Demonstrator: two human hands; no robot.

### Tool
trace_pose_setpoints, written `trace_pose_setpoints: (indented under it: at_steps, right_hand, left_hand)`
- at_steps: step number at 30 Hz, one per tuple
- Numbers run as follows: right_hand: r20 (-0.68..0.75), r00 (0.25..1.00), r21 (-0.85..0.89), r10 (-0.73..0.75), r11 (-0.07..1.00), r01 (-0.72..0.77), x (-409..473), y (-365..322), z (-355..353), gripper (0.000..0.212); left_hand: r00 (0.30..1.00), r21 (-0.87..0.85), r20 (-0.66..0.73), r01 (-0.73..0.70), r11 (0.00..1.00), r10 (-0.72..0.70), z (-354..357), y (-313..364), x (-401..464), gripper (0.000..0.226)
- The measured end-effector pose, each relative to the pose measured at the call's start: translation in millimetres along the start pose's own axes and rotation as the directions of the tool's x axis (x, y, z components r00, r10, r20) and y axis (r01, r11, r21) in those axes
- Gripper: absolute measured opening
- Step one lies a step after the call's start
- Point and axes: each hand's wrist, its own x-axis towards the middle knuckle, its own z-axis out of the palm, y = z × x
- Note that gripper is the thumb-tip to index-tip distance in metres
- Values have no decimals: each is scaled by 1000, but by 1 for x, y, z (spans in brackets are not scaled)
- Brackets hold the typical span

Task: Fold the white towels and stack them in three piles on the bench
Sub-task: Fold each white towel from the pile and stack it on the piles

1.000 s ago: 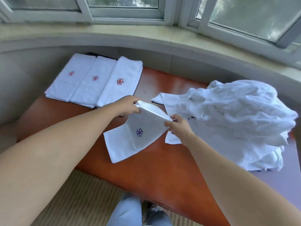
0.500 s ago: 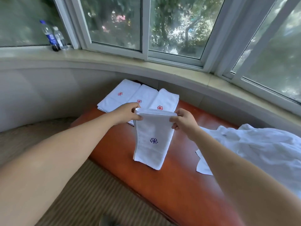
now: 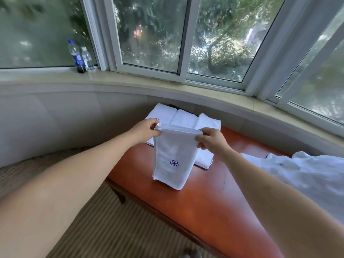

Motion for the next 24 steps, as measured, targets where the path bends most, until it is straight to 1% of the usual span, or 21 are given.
trace_pose_setpoints:
  at_steps: [4, 8, 12, 20, 24]
  right_hand:
    - [-22, 1000, 37, -12, 999, 13, 13, -14, 16, 17]
    - [-55, 998, 95, -17, 995, 22, 35, -22, 24, 19]
    - [-76, 996, 133, -34, 990, 44, 64, -25, 26, 18]
    - [-121, 993, 144, -10, 989, 27, 138, -28, 23, 21]
    - [-134, 991, 105, 18, 994, -4, 179, -21, 16, 18]
  left_hand:
    - [996, 29, -87, -22, 999, 24, -18, -5, 17, 21]
    - [993, 29, -116, -32, 999, 35, -31, -7, 43, 17]
    - [989, 34, -141, -40, 999, 44, -40, -9, 74, 17]
    - [993, 127, -105, -35, 991, 49, -46, -10, 163, 15]
    - [997, 156, -64, -22, 988, 32, -42, -11, 210, 14]
